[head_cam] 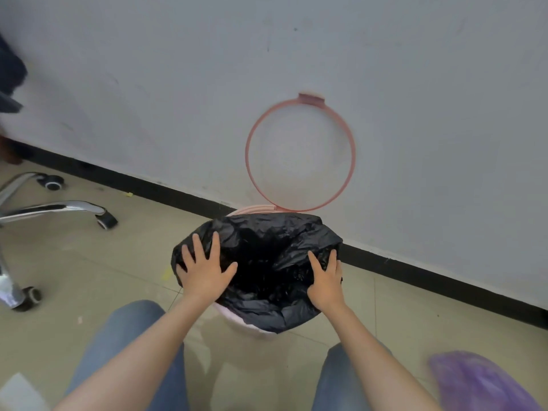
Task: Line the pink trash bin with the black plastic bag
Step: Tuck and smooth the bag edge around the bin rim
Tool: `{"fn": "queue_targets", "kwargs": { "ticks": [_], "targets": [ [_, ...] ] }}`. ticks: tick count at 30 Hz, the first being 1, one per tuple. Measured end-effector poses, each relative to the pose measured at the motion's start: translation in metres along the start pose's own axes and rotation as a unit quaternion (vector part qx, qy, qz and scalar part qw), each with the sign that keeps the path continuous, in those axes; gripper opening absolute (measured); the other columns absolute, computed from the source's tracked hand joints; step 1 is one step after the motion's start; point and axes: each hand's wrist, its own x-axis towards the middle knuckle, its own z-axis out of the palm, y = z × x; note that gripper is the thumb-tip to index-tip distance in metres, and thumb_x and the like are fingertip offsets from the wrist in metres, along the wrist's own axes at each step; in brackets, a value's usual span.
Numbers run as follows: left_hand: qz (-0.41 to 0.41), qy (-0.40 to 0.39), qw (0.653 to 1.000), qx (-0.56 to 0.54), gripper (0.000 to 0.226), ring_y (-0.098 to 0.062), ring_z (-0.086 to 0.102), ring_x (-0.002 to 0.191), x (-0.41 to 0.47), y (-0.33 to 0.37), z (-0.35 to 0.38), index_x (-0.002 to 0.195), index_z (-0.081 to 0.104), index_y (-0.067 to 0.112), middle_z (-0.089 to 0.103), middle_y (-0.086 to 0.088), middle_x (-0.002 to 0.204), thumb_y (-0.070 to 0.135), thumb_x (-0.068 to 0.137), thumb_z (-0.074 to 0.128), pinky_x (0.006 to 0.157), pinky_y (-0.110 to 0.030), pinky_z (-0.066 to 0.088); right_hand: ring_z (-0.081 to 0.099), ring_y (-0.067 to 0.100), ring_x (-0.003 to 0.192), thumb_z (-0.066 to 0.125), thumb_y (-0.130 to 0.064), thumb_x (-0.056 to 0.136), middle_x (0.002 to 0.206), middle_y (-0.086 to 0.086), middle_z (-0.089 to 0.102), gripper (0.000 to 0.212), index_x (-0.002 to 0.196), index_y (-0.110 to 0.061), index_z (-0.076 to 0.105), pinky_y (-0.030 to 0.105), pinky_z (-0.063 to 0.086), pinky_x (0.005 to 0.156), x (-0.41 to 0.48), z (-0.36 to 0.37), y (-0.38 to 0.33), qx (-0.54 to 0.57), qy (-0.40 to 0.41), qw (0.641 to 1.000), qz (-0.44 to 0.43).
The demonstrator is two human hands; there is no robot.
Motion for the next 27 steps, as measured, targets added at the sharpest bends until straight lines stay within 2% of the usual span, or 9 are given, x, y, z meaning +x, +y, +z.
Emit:
{"fn": "queue_targets", "kwargs": {
  "ticks": [4, 7, 9, 11, 13, 15, 19, 21, 27],
  "targets": [
    [-0.008, -0.053, 0.938, -0.342, 0.075, -0.026, 0.034, 0.132, 0.0, -0.018, -0.001, 0.144, 0.007, 0.027, 0.029, -0.005, 0.149, 0.04, 0.086, 0.053, 0.108, -0.045, 0.033, -0.007, 0.038, 0.143, 0.045, -0.001, 0.089, 0.155, 0.019, -0.012, 0.069, 0.146, -0.024, 0.014, 0.041, 0.018, 0.116, -0.004, -0.002, 0.006, -0.013, 0.006, 1.0, -0.015],
    [-0.045, -0.072, 0.862, -0.5, 0.065, -0.019, 0.033, 0.132, -0.007, -0.022, 0.0, 0.144, 0.012, 0.028, 0.031, 0.005, 0.146, 0.027, 0.092, 0.051, 0.11, -0.042, 0.031, 0.017, 0.044, 0.14, 0.038, -0.031, 0.095, 0.151, 0.028, 0.02, 0.046, 0.137, -0.011, 0.04, 0.051, 0.025, 0.112, -0.018, 0.003, 0.0, -0.07, 0.138, 0.986, -0.064],
    [-0.068, -0.065, 0.829, -0.552, 0.065, -0.021, 0.03, 0.135, -0.009, -0.024, 0.001, 0.143, 0.01, 0.03, 0.025, 0.0, 0.151, 0.029, 0.092, 0.05, 0.112, -0.045, 0.029, 0.042, 0.044, 0.128, 0.025, -0.046, 0.095, 0.136, 0.027, 0.048, 0.053, 0.118, -0.011, 0.057, 0.053, 0.041, 0.1, -0.038, 0.012, -0.009, -0.095, 0.223, 0.953, -0.18],
    [-0.078, -0.059, 0.812, -0.576, 0.067, -0.021, 0.029, 0.136, -0.013, -0.026, 0.006, 0.143, 0.008, 0.029, 0.022, -0.001, 0.152, 0.028, 0.092, 0.05, 0.112, -0.045, 0.028, 0.045, 0.035, 0.122, 0.039, -0.052, 0.088, 0.126, 0.017, 0.06, 0.044, 0.113, -0.019, 0.054, 0.047, 0.041, 0.098, -0.065, 0.031, -0.013, -0.158, 0.228, 0.898, -0.341],
    [-0.09, -0.049, 0.799, -0.592, 0.067, -0.022, 0.031, 0.134, -0.017, -0.028, 0.014, 0.144, 0.006, 0.028, 0.023, -0.002, 0.151, 0.026, 0.092, 0.05, 0.111, -0.044, 0.03, 0.044, 0.026, 0.113, 0.068, -0.05, 0.067, 0.115, 0.008, 0.068, 0.051, 0.107, -0.024, 0.051, 0.04, 0.048, 0.09, -0.087, 0.048, -0.016, -0.21, 0.195, 0.858, -0.426],
    [-0.085, -0.047, 0.796, -0.597, 0.066, -0.022, 0.035, 0.131, -0.022, -0.028, 0.019, 0.143, 0.008, 0.029, 0.029, -0.003, 0.148, 0.026, 0.092, 0.05, 0.11, -0.046, 0.031, 0.047, 0.023, 0.1, 0.079, -0.03, 0.059, 0.103, 0.005, 0.064, 0.05, 0.099, -0.023, 0.051, 0.033, 0.048, 0.077, -0.09, 0.062, -0.012, -0.187, 0.201, 0.863, -0.423],
    [-0.086, -0.046, 0.81, -0.579, 0.063, -0.021, 0.034, 0.132, -0.031, -0.032, 0.032, 0.142, 0.014, 0.031, 0.03, -0.002, 0.149, 0.032, 0.091, 0.05, 0.111, -0.048, 0.03, 0.041, 0.023, 0.076, 0.049, -0.001, 0.084, 0.086, 0.007, 0.043, 0.013, 0.092, -0.011, 0.052, 0.028, 0.028, 0.061, -0.083, 0.071, -0.006, -0.175, 0.303, 0.83, -0.434],
    [-0.101, -0.041, 0.804, -0.585, 0.064, -0.021, 0.031, 0.135, -0.031, -0.032, 0.033, 0.143, 0.011, 0.029, 0.026, -0.002, 0.151, 0.035, 0.091, 0.049, 0.112, -0.047, 0.028, 0.036, 0.021, 0.067, 0.034, 0.001, 0.095, 0.071, 0.007, 0.053, 0.024, 0.085, -0.007, 0.054, 0.028, 0.029, 0.053, -0.084, 0.07, -0.006, -0.164, 0.302, 0.821, -0.456],
    [-0.123, -0.024, 0.825, -0.55, 0.068, -0.024, 0.029, 0.136, -0.012, -0.028, 0.019, 0.145, 0.003, 0.021, 0.021, -0.005, 0.153, 0.035, 0.093, 0.045, 0.112, -0.042, 0.028, 0.029, 0.019, 0.065, 0.048, -0.002, 0.079, 0.055, -0.001, 0.052, 0.028, 0.056, -0.014, 0.058, 0.028, 0.021, 0.056, -0.092, 0.074, -0.003, -0.282, 0.215, 0.787, -0.504]
  ]
}}
